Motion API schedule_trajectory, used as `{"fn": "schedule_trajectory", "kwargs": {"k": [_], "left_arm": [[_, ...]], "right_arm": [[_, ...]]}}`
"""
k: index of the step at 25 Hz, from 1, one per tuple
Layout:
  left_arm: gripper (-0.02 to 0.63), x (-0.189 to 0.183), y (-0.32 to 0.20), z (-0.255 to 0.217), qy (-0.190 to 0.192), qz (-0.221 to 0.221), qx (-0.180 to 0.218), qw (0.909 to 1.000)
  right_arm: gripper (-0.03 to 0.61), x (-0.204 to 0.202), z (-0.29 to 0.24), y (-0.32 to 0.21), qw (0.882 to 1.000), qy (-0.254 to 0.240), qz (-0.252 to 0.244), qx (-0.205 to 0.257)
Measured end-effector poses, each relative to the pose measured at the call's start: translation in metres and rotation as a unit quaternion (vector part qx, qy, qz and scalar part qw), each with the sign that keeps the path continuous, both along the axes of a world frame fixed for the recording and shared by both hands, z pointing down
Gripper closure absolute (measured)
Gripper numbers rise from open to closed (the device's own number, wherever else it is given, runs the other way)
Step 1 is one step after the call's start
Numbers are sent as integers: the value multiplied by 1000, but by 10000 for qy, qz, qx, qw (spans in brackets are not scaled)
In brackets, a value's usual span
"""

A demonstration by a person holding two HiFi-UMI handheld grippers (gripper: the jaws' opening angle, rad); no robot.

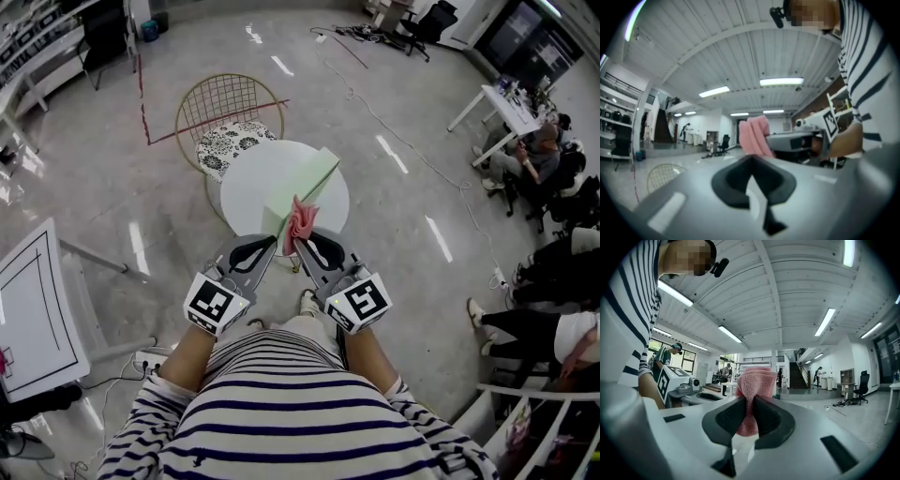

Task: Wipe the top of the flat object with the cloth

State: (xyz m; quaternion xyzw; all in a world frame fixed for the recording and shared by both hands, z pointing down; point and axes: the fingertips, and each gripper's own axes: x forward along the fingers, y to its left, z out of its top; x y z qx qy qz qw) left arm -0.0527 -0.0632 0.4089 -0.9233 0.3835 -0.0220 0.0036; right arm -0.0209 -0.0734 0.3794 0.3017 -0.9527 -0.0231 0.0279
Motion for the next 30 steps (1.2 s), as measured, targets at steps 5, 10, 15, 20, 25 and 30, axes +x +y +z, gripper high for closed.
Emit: {"fn": "schedule_trajectory", "kwargs": {"k": [5, 10, 15, 20, 25, 30], "left_arm": [[607, -2, 1, -8, 162, 38, 83, 9998], [607, -7, 3, -9, 286, 41, 108, 9995], [607, -7, 0, -8, 383, 48, 65, 9992], [607, -6, -2, -6, 351, 91, 55, 9993], [607, -2, -7, -5, 391, 128, 35, 9991], [607, 0, -11, -6, 441, 168, 16, 9989]], "right_arm": [[529, -1, 0, -1, 10000, 31, 61, -14], [529, -3, 5, -3, 9999, 54, 58, -102], [529, -1, 6, -7, 9998, 133, 104, -123], [529, 0, 7, -11, 9997, 172, 126, -122], [529, 2, 6, -17, 9996, 215, 149, -107], [529, 5, 4, -21, 9994, 261, 189, -98]]}}
